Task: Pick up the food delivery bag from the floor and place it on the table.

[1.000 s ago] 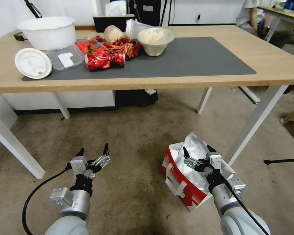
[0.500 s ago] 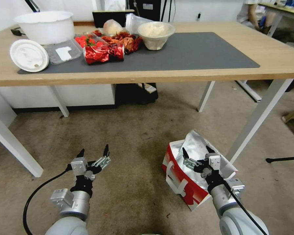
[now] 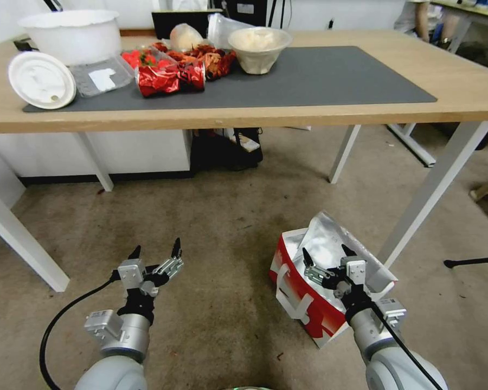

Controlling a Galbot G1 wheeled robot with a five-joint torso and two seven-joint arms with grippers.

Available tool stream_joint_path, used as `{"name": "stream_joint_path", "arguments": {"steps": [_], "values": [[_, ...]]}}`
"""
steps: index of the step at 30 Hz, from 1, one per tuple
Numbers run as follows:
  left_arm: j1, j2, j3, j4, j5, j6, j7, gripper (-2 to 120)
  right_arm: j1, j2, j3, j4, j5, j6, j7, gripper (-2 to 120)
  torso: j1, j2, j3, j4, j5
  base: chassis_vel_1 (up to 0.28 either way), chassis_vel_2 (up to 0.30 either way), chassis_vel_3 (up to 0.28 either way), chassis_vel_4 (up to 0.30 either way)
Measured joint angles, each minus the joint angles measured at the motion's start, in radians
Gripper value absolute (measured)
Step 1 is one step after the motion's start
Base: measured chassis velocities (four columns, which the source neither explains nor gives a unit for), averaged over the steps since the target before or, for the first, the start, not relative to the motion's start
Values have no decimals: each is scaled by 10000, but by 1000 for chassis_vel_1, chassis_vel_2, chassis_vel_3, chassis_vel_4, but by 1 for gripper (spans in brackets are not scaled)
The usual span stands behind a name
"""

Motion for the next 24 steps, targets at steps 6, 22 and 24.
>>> {"name": "stream_joint_path", "arguments": {"steps": [6,22,24], "values": [[3,29,-27,35,-70,-4,36,100,73,-102,-5,-112,35,43,-26,100,-35,-168,-33,0,1,0,0,0,0],[-194,138,81,351,48,-668,159,100,1963,-2268,691,-2028,2184,1584,-1468,100,-42,-133,-33,5,4,0,0,0,0],[-423,256,228,486,39,-655,144,100,2100,-2844,1036,-2554,2675,2040,-1997,100,-40,-122,-33,1,1,0,0,0,0]]}}
